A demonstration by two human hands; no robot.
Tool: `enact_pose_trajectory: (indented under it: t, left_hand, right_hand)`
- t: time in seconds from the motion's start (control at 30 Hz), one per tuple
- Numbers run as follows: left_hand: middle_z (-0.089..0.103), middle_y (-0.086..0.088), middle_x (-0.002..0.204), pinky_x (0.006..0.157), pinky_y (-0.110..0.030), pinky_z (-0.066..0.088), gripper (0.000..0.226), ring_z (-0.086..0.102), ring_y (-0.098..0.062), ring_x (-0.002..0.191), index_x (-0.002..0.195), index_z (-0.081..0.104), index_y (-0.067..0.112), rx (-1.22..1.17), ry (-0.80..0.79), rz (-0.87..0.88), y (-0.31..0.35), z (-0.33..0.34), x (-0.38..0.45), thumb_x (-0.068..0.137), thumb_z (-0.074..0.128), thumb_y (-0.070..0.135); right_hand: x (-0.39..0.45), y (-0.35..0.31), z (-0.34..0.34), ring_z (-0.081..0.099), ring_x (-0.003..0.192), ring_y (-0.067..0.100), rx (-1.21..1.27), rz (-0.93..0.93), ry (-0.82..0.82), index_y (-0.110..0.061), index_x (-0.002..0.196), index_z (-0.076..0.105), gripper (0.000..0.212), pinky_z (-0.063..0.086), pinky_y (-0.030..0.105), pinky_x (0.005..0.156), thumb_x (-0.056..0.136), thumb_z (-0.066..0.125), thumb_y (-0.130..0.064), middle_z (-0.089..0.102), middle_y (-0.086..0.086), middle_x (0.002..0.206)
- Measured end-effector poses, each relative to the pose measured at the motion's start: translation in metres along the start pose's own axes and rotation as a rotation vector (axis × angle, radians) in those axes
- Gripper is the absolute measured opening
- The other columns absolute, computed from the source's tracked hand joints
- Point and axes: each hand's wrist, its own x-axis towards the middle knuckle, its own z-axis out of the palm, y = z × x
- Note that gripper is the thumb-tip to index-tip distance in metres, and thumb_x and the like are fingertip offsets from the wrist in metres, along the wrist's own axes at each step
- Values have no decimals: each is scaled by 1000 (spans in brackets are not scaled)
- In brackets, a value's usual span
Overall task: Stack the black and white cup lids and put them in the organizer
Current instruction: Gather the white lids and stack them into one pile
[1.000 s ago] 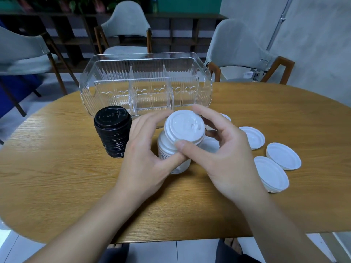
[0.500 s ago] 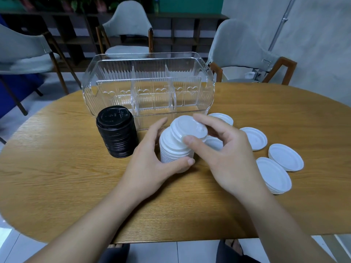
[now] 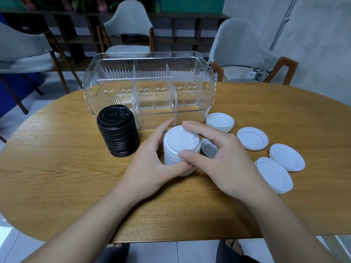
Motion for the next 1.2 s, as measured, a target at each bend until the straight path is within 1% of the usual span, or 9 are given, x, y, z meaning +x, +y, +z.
enact_pose_trajectory:
  t: [0.17,0.37,0.57,0.67,0.77,0.9,0.97,1.1,1.2]
  left_hand:
    - [65,26,151,119,-30,50,115,60,7,139,169,44,31,15,35,14,0,3,-1,68,95,54]
    - [68,26,146,117,-35,53,107,64,5,136,166,50,30,64,64,8,1,5,-2,72,102,41]
    - [62,26,153,120,-36,50,108,59,5,141,166,46,35,105,64,28,0,5,-3,74,100,47]
    - [60,30,153,122,-31,47,113,57,6,142,168,39,42,110,61,40,-1,5,-4,74,101,51]
    - [57,31,154,120,-17,41,121,52,8,146,171,29,48,109,62,46,2,4,-5,73,100,56]
    - [53,22,161,127,-42,43,104,50,-5,153,170,37,38,146,84,110,0,5,-3,83,90,60]
    - [54,23,160,126,-43,44,90,51,-6,152,166,46,35,162,86,129,-2,7,-3,89,85,61]
    - [57,23,158,125,-35,43,85,53,-6,151,162,50,35,161,81,124,0,8,-3,88,82,60]
    - [58,23,157,125,-33,43,83,53,-7,150,161,51,34,163,75,126,2,8,-3,88,82,59]
  right_hand:
    - [-1,-1,3,51,140,-16,-12,27,54,-39,141,73,61,41,27,124,84,94,-38,67,-33,142]
    - [-4,-6,10,53,134,-20,-35,63,128,-42,138,74,60,42,18,118,81,95,-43,67,-36,138]
    - [-7,-6,2,52,139,-15,-28,79,55,-48,150,62,73,42,23,118,83,93,-47,64,-36,142]
    - [-4,2,-13,59,134,-10,-22,53,138,-42,146,66,51,47,27,114,97,81,-42,70,-29,137]
    - [-2,16,-25,66,120,-4,-269,83,258,-33,129,78,27,52,26,105,102,75,-29,75,-23,121]
    - [-2,30,-17,62,118,20,-701,113,83,-30,117,79,26,44,44,105,96,80,-45,72,-11,114]
    - [1,33,-14,60,114,22,-816,125,22,-30,113,79,29,41,44,103,95,78,-53,70,-8,109]
    - [4,33,-13,60,106,20,-852,93,43,-30,96,78,14,40,42,100,99,76,-44,70,-9,98]
    - [3,32,-12,61,100,18,-823,87,75,-32,93,78,11,40,41,100,101,74,-36,71,-9,93]
